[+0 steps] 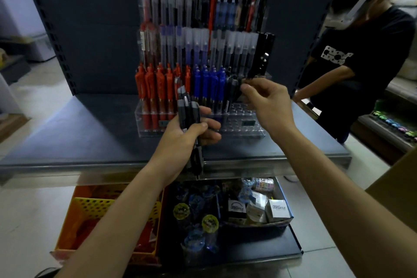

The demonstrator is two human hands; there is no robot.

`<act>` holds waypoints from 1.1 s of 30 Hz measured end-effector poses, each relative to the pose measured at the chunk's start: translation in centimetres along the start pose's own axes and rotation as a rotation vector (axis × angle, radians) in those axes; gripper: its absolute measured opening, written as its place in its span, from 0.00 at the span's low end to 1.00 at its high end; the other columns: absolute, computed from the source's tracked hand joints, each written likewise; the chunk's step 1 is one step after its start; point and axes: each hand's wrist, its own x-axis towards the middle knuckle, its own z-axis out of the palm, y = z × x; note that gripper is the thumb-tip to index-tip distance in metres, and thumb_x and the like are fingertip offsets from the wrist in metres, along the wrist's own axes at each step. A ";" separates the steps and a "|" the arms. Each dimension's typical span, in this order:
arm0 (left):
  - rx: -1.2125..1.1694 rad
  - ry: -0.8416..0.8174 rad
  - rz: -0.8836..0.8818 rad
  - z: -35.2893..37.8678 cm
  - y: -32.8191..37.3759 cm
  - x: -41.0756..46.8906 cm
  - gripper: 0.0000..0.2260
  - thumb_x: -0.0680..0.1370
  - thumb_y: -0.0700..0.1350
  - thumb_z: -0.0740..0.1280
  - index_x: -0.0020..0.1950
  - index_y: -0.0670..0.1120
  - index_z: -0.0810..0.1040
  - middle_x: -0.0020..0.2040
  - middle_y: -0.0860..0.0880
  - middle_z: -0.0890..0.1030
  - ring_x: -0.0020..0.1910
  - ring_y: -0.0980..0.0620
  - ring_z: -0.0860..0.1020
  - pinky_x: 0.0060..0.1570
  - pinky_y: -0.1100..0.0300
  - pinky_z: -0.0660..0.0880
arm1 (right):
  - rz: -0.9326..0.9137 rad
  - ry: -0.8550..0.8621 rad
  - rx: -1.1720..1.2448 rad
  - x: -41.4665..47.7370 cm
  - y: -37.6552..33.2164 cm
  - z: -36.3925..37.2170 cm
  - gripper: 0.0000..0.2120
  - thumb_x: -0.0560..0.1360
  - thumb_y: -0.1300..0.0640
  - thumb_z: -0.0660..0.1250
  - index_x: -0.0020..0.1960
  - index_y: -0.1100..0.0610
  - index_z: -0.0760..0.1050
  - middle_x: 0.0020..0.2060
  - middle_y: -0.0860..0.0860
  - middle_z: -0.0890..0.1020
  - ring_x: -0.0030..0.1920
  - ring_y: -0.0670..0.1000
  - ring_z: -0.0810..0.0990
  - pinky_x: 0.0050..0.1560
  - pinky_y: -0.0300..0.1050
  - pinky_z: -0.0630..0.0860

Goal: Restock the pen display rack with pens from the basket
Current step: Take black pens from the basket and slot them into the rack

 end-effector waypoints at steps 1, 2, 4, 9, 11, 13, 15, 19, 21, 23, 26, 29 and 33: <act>-0.005 0.000 0.002 0.0 0.0 0.1 0.09 0.82 0.35 0.58 0.58 0.43 0.75 0.43 0.46 0.83 0.40 0.48 0.82 0.47 0.56 0.80 | 0.002 0.008 -0.015 0.3 0.1 0.2 0.03 0.77 0.56 0.70 0.45 0.52 0.82 0.37 0.57 0.84 0.38 0.56 0.83 0.44 0.54 0.81; -0.008 0.000 0.003 0.0 0.1 0.1 0.09 0.81 0.35 0.58 0.58 0.43 0.75 0.43 0.46 0.83 0.40 0.49 0.82 0.47 0.56 0.80 | -0.004 0.026 -0.045 0.8 0.3 0.4 0.04 0.77 0.55 0.70 0.45 0.53 0.82 0.35 0.56 0.84 0.37 0.54 0.83 0.43 0.54 0.82; -0.014 0.001 0.005 0.0 0.1 0.2 0.09 0.82 0.35 0.58 0.58 0.43 0.75 0.43 0.46 0.84 0.40 0.49 0.82 0.46 0.57 0.79 | -0.045 0.048 -0.151 1.6 0.3 0.5 0.07 0.77 0.54 0.69 0.47 0.56 0.84 0.33 0.49 0.83 0.36 0.48 0.82 0.41 0.46 0.80; -0.017 -0.010 0.009 -0.1 -0.1 0.6 0.09 0.82 0.35 0.58 0.58 0.45 0.74 0.43 0.47 0.84 0.42 0.48 0.82 0.48 0.55 0.79 | -0.103 0.055 -0.331 2.6 -0.1 0.6 0.10 0.77 0.52 0.69 0.50 0.57 0.84 0.34 0.47 0.83 0.35 0.44 0.81 0.38 0.38 0.77; -0.016 -0.019 0.012 0.0 -0.1 0.7 0.09 0.82 0.35 0.58 0.58 0.45 0.74 0.44 0.47 0.84 0.42 0.48 0.82 0.49 0.55 0.79 | -0.126 0.058 -0.368 2.6 -0.1 0.5 0.11 0.78 0.52 0.68 0.46 0.59 0.84 0.34 0.52 0.84 0.35 0.51 0.82 0.39 0.47 0.80; -0.016 -0.020 0.018 0.0 -0.1 0.7 0.09 0.82 0.35 0.58 0.58 0.44 0.74 0.44 0.46 0.84 0.42 0.48 0.82 0.48 0.55 0.79 | -0.146 0.019 -0.438 2.6 0.2 0.5 0.12 0.78 0.53 0.67 0.41 0.59 0.81 0.31 0.52 0.82 0.32 0.51 0.80 0.35 0.48 0.77; -0.018 -0.018 0.024 -0.1 -0.1 0.8 0.09 0.82 0.35 0.58 0.59 0.44 0.74 0.44 0.46 0.84 0.42 0.48 0.82 0.48 0.55 0.79 | -0.126 -0.074 -0.547 2.2 0.9 0.9 0.09 0.77 0.55 0.67 0.39 0.55 0.80 0.30 0.50 0.80 0.32 0.49 0.78 0.36 0.45 0.74; -0.034 -0.027 0.027 -0.1 -0.2 0.8 0.09 0.82 0.36 0.59 0.59 0.43 0.74 0.44 0.47 0.84 0.42 0.48 0.82 0.48 0.54 0.80 | -0.060 -0.076 -0.602 1.0 2.0 1.4 0.08 0.75 0.52 0.68 0.47 0.53 0.84 0.40 0.53 0.85 0.44 0.56 0.83 0.48 0.54 0.79; -0.041 -0.038 0.023 -0.2 -0.1 0.7 0.09 0.82 0.36 0.58 0.59 0.43 0.74 0.44 0.46 0.83 0.42 0.48 0.82 0.48 0.55 0.80 | -0.054 -0.048 -0.623 0.7 2.1 1.5 0.07 0.75 0.51 0.69 0.46 0.52 0.85 0.40 0.53 0.86 0.47 0.58 0.83 0.52 0.56 0.77; -0.052 -0.040 0.020 -0.1 0.0 0.7 0.09 0.82 0.36 0.58 0.59 0.42 0.74 0.44 0.46 0.83 0.41 0.48 0.82 0.46 0.55 0.80 | -0.052 -0.037 -0.656 0.7 2.1 1.7 0.08 0.75 0.49 0.69 0.48 0.51 0.85 0.42 0.53 0.86 0.49 0.58 0.82 0.56 0.55 0.73; -0.085 -0.053 0.005 0.2 0.1 0.4 0.08 0.82 0.36 0.58 0.59 0.42 0.74 0.43 0.46 0.83 0.38 0.49 0.81 0.42 0.55 0.80 | -0.045 -0.056 -0.731 0.4 1.9 1.5 0.10 0.77 0.47 0.66 0.53 0.47 0.84 0.45 0.52 0.85 0.55 0.59 0.78 0.55 0.51 0.67; -0.044 -0.077 0.023 0.6 0.1 0.0 0.07 0.82 0.38 0.59 0.57 0.42 0.74 0.41 0.47 0.83 0.36 0.51 0.80 0.38 0.57 0.79 | -0.065 -0.038 -0.646 -0.8 1.9 0.8 0.12 0.78 0.46 0.63 0.53 0.48 0.83 0.43 0.51 0.85 0.53 0.59 0.78 0.57 0.53 0.70; 0.096 -0.091 0.069 0.9 -0.2 -0.6 0.05 0.81 0.42 0.61 0.54 0.43 0.76 0.37 0.50 0.80 0.31 0.53 0.76 0.33 0.59 0.75 | -0.156 0.036 -0.284 -3.3 0.6 -0.2 0.11 0.79 0.50 0.64 0.43 0.54 0.79 0.31 0.47 0.78 0.34 0.47 0.76 0.40 0.50 0.75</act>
